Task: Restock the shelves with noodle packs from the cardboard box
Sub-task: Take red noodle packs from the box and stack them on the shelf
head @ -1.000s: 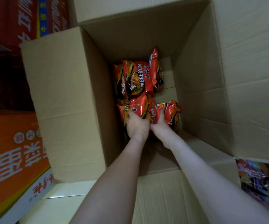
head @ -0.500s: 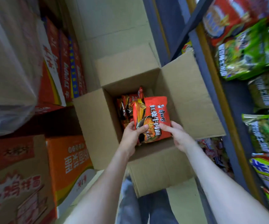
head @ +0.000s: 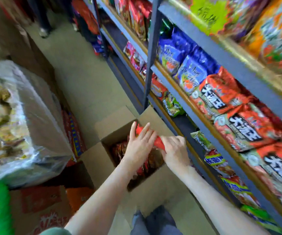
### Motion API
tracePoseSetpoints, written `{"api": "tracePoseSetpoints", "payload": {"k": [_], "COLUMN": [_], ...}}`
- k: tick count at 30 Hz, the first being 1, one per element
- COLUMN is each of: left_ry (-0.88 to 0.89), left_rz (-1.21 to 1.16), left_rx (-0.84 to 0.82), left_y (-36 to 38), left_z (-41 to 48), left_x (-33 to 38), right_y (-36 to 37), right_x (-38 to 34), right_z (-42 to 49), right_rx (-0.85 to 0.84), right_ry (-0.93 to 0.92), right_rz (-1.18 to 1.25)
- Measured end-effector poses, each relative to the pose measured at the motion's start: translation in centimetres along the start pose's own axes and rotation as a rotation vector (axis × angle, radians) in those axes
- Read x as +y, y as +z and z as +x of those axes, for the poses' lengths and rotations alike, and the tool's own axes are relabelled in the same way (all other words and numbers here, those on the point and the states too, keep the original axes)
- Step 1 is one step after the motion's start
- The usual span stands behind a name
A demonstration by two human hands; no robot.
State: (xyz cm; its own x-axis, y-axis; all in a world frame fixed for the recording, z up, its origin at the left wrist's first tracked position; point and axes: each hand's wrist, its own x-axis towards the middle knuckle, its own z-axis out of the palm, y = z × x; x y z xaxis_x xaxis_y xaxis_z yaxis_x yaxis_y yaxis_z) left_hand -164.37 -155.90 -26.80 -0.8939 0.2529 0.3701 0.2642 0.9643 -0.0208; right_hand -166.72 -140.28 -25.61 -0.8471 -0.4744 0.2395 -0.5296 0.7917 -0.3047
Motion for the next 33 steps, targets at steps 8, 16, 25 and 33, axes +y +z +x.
{"api": "tracePoseSetpoints", "payload": {"k": [8,16,25,33], "left_ry": [0.282,0.427,0.499,0.670], "left_rz": [-0.031,0.034,-0.009,-0.080], "left_rx": [0.280,0.569,0.804,0.789], "left_y": [-11.7,-20.8,-27.6,-29.0], "left_z": [7.1,11.9,13.1,15.8], "left_x": [4.6,12.3,22.6,29.4], "right_y": [-14.0,-25.7,-35.1,-37.9], "right_x": [0.2,2.1,4.4,8.0], "right_z": [-2.7,-7.3,-15.0,-19.8], "right_rx": [0.281,0.542,0.837,0.830], "right_ry": [-0.064,-0.046,0.025,0.297], "right_rz": [-0.234,-0.380,-0.478,-0.643]}}
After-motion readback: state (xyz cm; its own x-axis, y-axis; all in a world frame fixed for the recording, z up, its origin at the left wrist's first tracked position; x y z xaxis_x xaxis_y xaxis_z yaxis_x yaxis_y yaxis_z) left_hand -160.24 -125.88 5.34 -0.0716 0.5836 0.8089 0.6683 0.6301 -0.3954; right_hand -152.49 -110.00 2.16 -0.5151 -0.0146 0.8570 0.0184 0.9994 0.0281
